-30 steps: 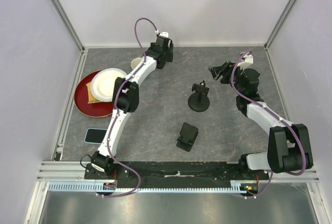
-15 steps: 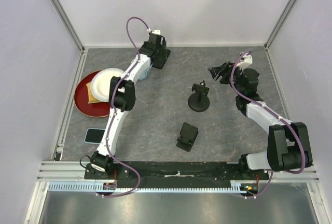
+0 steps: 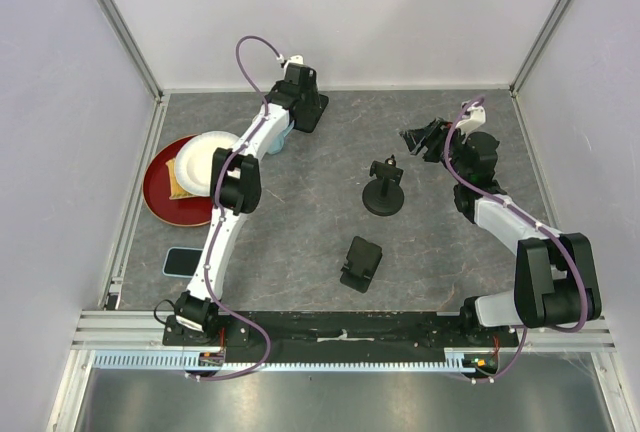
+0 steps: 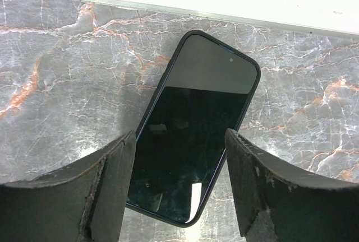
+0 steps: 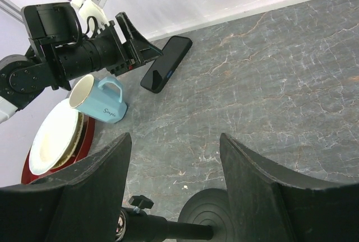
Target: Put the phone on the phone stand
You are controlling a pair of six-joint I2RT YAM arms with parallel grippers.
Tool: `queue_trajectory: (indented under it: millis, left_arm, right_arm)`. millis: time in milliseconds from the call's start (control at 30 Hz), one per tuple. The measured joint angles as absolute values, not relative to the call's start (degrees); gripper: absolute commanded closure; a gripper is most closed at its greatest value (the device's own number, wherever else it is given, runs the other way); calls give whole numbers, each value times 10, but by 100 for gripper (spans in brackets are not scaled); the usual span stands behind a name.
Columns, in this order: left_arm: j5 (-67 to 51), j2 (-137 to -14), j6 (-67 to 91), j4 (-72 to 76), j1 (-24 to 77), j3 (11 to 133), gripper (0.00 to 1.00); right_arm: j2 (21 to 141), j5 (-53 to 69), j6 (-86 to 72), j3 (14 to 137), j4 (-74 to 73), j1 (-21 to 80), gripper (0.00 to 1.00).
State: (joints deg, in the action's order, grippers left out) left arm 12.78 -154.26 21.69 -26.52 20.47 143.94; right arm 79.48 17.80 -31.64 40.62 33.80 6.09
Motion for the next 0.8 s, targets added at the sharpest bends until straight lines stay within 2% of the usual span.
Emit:
queue_trajectory:
  millis: [367,800]
  left_arm:
    - [134,-1548,308,-227,201,1433,32]
    - [175,-1552,413,-152,190,1403,42]
  right_arm:
    - [796,180,-317,406,338,60,29]
    - [797,182,-318,406,339,58,28]
